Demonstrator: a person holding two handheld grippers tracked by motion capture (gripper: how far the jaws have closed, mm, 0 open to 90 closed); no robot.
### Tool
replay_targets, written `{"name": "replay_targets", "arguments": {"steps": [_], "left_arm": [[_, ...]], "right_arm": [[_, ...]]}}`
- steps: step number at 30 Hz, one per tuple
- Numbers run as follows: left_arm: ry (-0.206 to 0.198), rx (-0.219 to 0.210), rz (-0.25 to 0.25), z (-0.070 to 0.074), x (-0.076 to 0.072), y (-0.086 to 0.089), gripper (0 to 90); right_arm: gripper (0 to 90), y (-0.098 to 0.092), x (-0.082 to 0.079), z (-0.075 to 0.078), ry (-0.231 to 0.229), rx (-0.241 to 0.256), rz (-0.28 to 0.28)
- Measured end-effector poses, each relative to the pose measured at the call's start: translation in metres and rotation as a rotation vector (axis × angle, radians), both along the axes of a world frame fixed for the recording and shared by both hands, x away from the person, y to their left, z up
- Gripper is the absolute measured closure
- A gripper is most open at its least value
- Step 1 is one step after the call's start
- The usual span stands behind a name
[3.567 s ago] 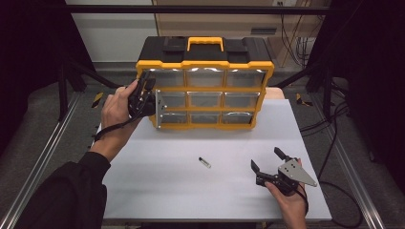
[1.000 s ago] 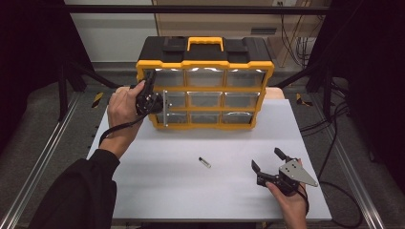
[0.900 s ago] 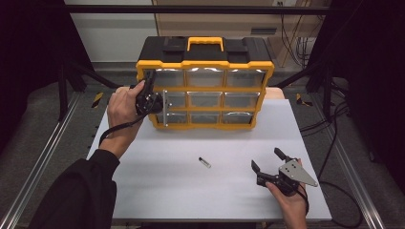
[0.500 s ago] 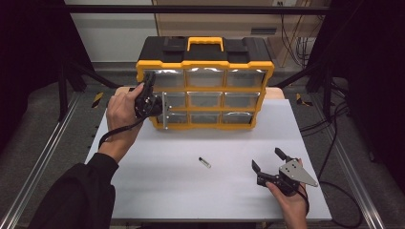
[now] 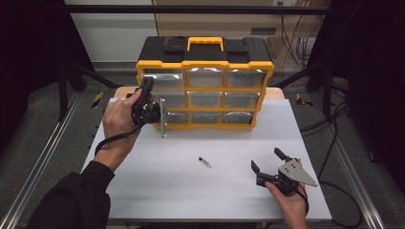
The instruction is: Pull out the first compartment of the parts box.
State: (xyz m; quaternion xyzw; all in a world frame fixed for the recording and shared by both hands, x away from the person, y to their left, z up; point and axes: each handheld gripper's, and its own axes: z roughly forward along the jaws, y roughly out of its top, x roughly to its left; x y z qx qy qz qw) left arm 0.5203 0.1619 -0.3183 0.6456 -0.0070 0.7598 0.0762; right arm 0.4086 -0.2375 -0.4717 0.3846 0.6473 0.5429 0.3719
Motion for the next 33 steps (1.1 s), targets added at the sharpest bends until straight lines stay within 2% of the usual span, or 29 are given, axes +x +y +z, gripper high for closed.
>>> {"name": "replay_targets", "arguments": {"steps": [5,22,33], "left_arm": [[0.003,0.009,0.002,0.0,-0.007,-0.001,80.9],[-0.001,-0.004,-0.005,0.0,-0.022,-0.001,80.6],[-0.003,-0.003,-0.004,0.0,-0.027,-0.002,80.5]], "right_arm": [[6.8,0.0,0.0,0.0,0.0,0.0,0.001],[6.7,0.001,-0.001,0.001,0.004,0.003,0.004],[6.8,0.001,0.0,0.001,0.003,0.006,0.003]]}}
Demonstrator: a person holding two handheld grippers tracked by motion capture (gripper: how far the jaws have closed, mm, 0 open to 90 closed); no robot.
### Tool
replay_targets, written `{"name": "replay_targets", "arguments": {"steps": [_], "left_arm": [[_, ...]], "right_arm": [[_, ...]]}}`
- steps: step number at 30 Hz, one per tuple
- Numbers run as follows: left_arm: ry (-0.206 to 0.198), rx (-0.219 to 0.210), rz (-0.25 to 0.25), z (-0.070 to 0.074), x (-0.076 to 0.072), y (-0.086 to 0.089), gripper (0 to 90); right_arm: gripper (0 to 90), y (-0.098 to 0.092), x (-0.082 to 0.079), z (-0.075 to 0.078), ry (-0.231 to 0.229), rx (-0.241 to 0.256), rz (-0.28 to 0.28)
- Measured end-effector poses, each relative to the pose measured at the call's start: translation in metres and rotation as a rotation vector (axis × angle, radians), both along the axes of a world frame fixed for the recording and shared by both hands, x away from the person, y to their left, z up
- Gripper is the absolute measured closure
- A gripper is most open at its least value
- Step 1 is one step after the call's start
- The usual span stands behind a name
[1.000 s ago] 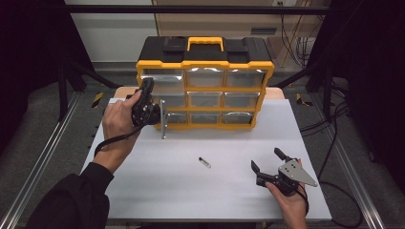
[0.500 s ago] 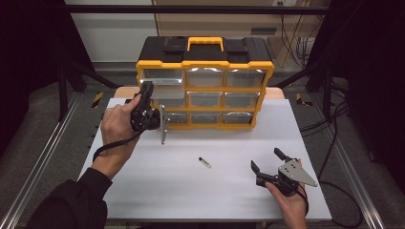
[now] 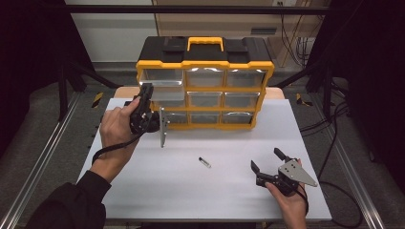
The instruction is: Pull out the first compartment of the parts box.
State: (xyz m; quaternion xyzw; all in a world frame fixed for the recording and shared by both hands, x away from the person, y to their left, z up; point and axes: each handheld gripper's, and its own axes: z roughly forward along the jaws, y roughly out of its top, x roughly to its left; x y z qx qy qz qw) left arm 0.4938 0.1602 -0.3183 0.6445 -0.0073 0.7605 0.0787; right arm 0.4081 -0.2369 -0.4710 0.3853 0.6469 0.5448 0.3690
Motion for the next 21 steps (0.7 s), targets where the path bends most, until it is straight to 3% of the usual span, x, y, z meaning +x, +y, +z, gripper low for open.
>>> {"name": "replay_targets", "arguments": {"steps": [21], "left_arm": [[-0.005,0.001,-0.005,-0.0015,-0.0071,0.002,80.5]], "right_arm": [[6.7,0.0003,-0.0003,0.0002,-0.002,0.001,-0.002]]}}
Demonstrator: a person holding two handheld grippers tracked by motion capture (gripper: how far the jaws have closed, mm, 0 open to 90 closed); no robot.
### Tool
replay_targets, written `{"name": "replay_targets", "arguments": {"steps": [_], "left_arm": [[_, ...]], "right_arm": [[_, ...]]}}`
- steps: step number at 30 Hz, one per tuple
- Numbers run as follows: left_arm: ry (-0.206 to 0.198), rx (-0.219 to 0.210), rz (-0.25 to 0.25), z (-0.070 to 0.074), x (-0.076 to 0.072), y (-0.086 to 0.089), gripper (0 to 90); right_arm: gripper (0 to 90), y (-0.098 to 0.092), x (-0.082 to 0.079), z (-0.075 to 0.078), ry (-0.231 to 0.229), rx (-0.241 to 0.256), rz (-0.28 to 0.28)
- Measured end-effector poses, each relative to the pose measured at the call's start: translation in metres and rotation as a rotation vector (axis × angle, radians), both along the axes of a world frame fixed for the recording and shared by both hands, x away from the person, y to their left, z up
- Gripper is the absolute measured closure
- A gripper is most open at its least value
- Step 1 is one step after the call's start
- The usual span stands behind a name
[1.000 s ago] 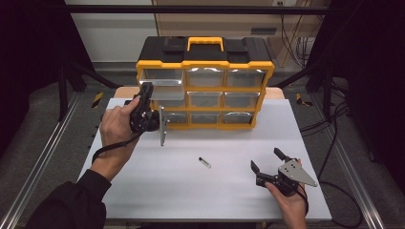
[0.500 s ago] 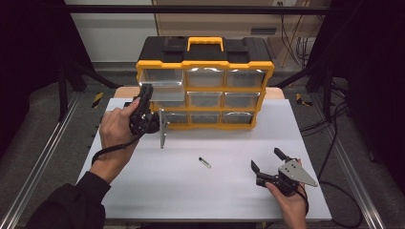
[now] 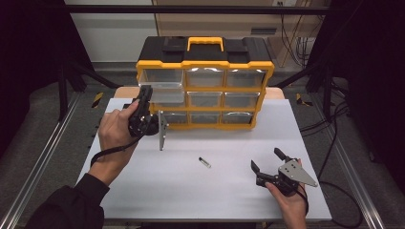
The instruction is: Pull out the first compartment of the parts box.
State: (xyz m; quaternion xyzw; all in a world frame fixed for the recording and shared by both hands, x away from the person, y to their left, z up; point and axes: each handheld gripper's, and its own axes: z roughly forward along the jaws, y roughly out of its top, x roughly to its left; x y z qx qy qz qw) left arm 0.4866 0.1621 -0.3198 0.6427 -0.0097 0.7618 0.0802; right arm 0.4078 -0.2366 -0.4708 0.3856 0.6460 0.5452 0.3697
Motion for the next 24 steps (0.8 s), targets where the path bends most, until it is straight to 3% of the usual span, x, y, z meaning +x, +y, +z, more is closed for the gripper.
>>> {"name": "replay_targets", "arguments": {"steps": [24], "left_arm": [[0.002,-0.011,-0.005,0.0004,-0.0066,0.0022,80.5]], "right_arm": [[6.6,0.0004,0.0,-0.0001,0.001,-0.002,0.001]]}}
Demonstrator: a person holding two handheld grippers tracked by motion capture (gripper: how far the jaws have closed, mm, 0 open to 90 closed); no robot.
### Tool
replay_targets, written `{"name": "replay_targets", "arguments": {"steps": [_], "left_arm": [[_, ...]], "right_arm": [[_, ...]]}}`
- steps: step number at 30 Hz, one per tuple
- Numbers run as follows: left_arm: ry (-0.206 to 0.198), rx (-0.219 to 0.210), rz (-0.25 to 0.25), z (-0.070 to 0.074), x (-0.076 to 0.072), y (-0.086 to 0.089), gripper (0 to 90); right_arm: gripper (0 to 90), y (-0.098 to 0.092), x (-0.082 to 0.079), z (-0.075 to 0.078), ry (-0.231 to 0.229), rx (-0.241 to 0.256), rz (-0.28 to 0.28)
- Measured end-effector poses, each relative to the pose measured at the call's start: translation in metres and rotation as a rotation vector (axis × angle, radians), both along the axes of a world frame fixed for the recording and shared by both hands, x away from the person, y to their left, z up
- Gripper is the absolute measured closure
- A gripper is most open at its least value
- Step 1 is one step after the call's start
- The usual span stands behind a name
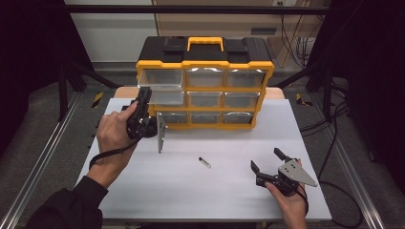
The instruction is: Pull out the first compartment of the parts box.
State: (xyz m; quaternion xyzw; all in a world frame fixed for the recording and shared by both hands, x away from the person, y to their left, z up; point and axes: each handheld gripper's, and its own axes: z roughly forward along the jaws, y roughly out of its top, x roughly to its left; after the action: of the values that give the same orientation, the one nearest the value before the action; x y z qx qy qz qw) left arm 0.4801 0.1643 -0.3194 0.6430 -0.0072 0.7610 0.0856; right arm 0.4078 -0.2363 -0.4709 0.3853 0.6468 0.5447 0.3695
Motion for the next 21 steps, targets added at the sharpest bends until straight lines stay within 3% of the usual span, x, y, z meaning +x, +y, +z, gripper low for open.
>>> {"name": "replay_targets", "arguments": {"steps": [21], "left_arm": [[-0.001,-0.006,-0.001,-0.0007,-0.0028,-0.0002,80.3]], "right_arm": [[6.6,0.0002,-0.0001,0.0002,-0.003,-0.001,0.002]]}}
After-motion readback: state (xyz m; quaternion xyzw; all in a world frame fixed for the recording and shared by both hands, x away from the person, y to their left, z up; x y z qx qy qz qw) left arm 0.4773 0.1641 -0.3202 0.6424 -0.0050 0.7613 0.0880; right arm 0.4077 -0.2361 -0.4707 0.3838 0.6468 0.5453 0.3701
